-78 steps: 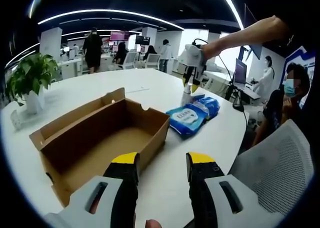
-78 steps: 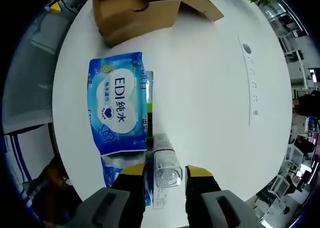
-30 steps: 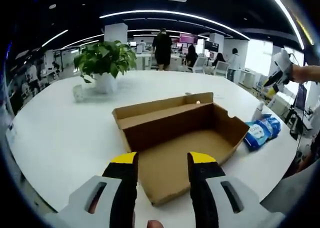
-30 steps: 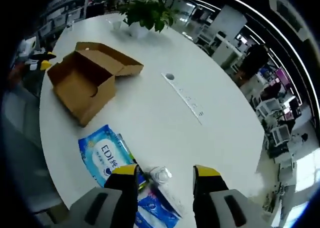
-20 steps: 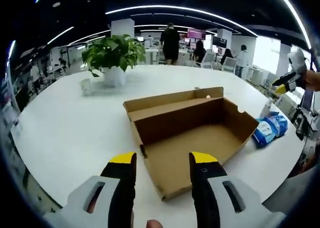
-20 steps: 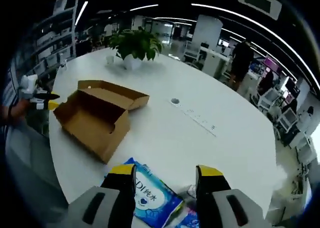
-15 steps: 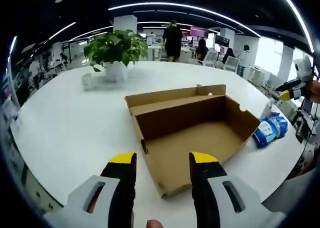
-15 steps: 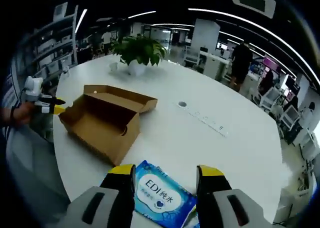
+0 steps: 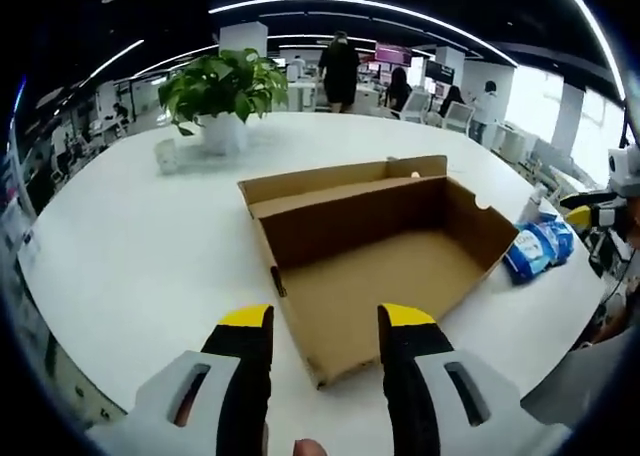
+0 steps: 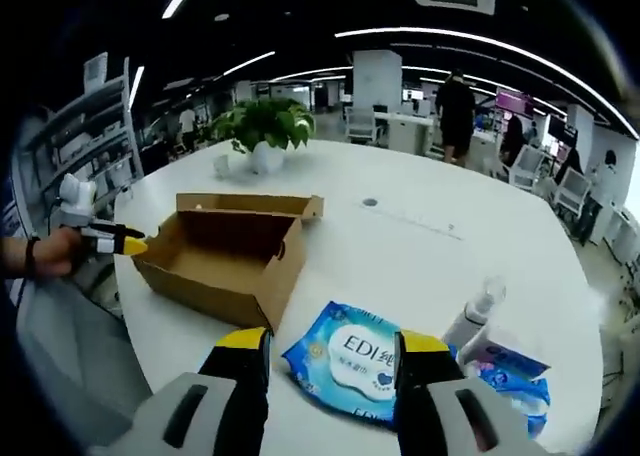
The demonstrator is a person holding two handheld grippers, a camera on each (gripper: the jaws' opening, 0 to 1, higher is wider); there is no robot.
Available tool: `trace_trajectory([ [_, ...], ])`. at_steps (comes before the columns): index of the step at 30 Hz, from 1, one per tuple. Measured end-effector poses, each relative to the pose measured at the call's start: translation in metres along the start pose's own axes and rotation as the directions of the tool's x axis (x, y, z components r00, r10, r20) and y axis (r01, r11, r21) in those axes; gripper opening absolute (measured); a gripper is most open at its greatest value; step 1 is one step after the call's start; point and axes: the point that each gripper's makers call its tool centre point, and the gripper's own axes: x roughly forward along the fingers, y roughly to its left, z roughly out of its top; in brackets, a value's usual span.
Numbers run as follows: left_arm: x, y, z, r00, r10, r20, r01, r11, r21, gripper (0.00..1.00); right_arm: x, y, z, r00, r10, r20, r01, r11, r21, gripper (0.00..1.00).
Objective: Operate the shoe box by opening the lid, removing the specified soft item, and placing it in the target area until the item is outside and the box remains undamaged.
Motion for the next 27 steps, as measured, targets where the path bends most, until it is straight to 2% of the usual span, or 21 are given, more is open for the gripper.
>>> trace_trajectory([
  [8,0.005,-0.003,-0.013,0.998,-0.017,-0.059,0.018,1.0,0.014,0.4,-0.001,0.024,-0.038,0.999,0.034,-0.033,-0.032,0.998,0.047,0.48],
  [14,0.007,-0.001,-0.014,0.998,-0.033,-0.059,0.032,0.999,-0.019,0.38,0.004,0.036,-0.053,0.997,0.063,-0.052,-0.06,0.997,0.054,0.47],
  [15,0.007,0.0,-0.015,0.998,-0.027,-0.059,0.026,1.0,-0.018,0.36,0.007,0.033,-0.056,0.996,0.067,-0.053,-0.064,0.996,0.061,0.47],
  [18,0.008,0.006,-0.016,0.998,-0.007,-0.062,0.006,1.0,-0.014,0.28,0.012,0.037,-0.055,0.995,0.086,-0.052,-0.082,0.994,0.07,0.47],
  [21,0.008,0.016,-0.021,0.996,0.025,-0.085,-0.025,1.0,-0.003,0.14,0.019,0.035,-0.05,0.995,0.093,-0.046,-0.09,0.994,0.061,0.46],
  [23,0.009,0.013,-0.021,0.997,0.004,-0.075,-0.007,0.999,-0.05,0.13,0.02,0.036,-0.046,0.995,0.095,-0.041,-0.092,0.994,0.06,0.45],
  [27,0.008,0.014,-0.021,0.996,0.024,-0.09,-0.023,1.0,0.008,0.13,0.023,0.037,-0.034,0.994,0.102,-0.028,-0.101,0.993,0.053,0.44],
])
